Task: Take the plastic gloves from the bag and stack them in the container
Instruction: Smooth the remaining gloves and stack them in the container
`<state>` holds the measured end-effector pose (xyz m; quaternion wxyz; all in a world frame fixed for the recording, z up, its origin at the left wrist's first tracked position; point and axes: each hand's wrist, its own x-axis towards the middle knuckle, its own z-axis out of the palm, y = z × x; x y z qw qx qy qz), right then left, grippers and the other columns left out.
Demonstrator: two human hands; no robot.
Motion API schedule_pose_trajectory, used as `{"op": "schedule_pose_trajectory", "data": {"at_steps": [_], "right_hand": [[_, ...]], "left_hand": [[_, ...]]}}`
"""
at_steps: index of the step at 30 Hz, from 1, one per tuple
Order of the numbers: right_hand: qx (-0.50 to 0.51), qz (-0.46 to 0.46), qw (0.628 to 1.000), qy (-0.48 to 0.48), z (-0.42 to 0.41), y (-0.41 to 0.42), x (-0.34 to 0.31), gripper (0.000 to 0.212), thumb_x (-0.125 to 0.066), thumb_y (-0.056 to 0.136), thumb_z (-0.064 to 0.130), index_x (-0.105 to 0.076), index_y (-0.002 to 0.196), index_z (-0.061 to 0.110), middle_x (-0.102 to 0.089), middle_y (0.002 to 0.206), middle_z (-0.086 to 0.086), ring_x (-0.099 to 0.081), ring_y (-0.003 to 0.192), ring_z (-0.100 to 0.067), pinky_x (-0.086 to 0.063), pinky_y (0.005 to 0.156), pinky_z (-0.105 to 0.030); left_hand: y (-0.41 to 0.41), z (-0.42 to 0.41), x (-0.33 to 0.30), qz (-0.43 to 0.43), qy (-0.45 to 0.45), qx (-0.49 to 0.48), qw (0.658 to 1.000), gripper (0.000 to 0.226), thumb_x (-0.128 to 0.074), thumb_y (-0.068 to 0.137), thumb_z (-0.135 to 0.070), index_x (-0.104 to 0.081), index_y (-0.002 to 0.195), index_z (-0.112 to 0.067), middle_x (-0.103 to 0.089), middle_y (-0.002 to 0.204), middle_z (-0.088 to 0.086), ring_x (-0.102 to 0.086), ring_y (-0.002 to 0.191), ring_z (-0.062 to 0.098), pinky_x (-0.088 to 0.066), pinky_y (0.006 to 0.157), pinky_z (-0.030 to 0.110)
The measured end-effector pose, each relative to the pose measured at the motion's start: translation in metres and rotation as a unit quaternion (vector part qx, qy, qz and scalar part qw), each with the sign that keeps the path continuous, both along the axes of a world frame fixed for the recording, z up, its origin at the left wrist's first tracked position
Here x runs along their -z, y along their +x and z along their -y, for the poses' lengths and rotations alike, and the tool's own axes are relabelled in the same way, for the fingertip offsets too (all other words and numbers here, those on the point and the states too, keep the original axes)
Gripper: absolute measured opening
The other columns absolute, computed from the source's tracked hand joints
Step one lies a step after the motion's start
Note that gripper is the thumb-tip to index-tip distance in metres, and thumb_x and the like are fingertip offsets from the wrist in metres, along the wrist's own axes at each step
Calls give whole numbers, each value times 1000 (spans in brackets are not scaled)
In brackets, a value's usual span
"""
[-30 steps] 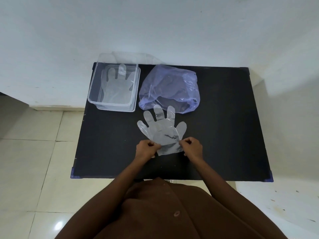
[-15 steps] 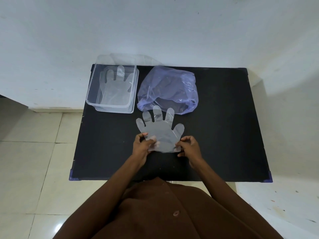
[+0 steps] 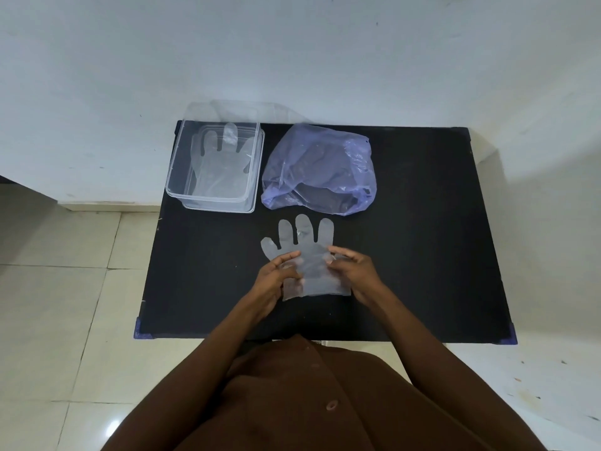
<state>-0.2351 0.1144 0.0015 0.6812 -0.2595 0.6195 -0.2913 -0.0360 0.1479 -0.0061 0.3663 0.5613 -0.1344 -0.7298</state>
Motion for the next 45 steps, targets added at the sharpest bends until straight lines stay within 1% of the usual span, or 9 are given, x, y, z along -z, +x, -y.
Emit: {"op": "schedule_pose_trajectory", "data": {"at_steps": [6, 11, 18, 21, 25, 33, 36, 41, 45], "right_hand": [[-9, 39, 999, 6, -2, -2, -1, 45, -71, 84, -11, -68, 126, 5, -71, 117, -12, -72, 103, -28, -64, 80, -32], [1, 76, 996, 40, -5, -3, 0, 45, -75, 84, -2, -68, 126, 12, -72, 122, -12, -72, 110, -30, -64, 83, -34], [-54, 36, 998, 24, -2, 5, -9, 47, -71, 82, -12, -69, 125, 8, -70, 124, -17, -72, 101, -27, -62, 89, -34], [-62, -9, 998, -12, 3, 11, -14, 47, -77, 79, -9, -73, 120, 13, -71, 124, -11, -69, 111, -29, -59, 96, -41], [-38, -6, 996, -77, 11, 28, -32, 49, -78, 78, -8, -74, 119, 18, -75, 118, -8, -73, 105, -25, -61, 92, -41], [-18, 2, 980, -196, 54, 91, -83, 46, -77, 82, -5, -74, 120, 22, -76, 116, 4, -75, 103, -14, -62, 88, -32], [-36, -20, 974, -223, 79, 118, -98, 43, -80, 82, 3, -75, 115, 31, -72, 124, 7, -75, 103, -16, -62, 90, -40], [-57, -12, 966, -250, 123, 162, -114, 43, -73, 88, -2, -69, 127, 17, -71, 128, 0, -77, 99, -19, -63, 85, -49], [-77, -75, 952, -288, 155, 193, -111, 47, -72, 87, -1, -71, 126, 25, -73, 125, 5, -75, 102, -14, -63, 88, -47]], "left_hand": [[10, 2, 4, -18, 28, -21, 999, 39, -65, 89, -1, -68, 125, -16, -73, 121, 8, -68, 113, 28, -53, 101, 44], [10, 5, 4, 14, 38, -25, 999, 45, -58, 89, 9, -69, 123, -18, -67, 128, 11, -69, 106, 25, -61, 81, 32], [8, 5, -7, 27, 7, 18, 999, 51, -56, 88, 10, -64, 131, -16, -68, 127, 10, -70, 99, 22, -61, 86, 35], [16, 11, -23, 48, -31, 26, 998, 56, -59, 87, 10, -61, 135, -17, -66, 127, 8, -70, 96, 20, -62, 79, 31], [28, 24, -50, 57, -93, 12, 994, 60, -60, 87, 12, -57, 139, -17, -65, 118, -7, -67, 101, 18, -61, 87, 34], [72, 73, -93, 83, -195, -31, 977, 65, -62, 86, 10, -54, 142, -22, -60, 132, -3, -65, 115, 20, -58, 96, 37], [99, 94, -104, 118, -233, -15, 965, 64, -63, 87, 7, -54, 142, -25, -57, 138, -3, -65, 114, 19, -58, 95, 37], [147, 133, -113, 184, -260, 5, 948, 65, -66, 88, 2, -49, 145, -25, -55, 143, 2, -64, 117, 24, -58, 96, 41], [181, 165, -117, 278, -301, 30, 912, 68, -65, 89, 4, -45, 147, -25, -49, 142, -7, -63, 105, -1, -58, 81, 16]]}}
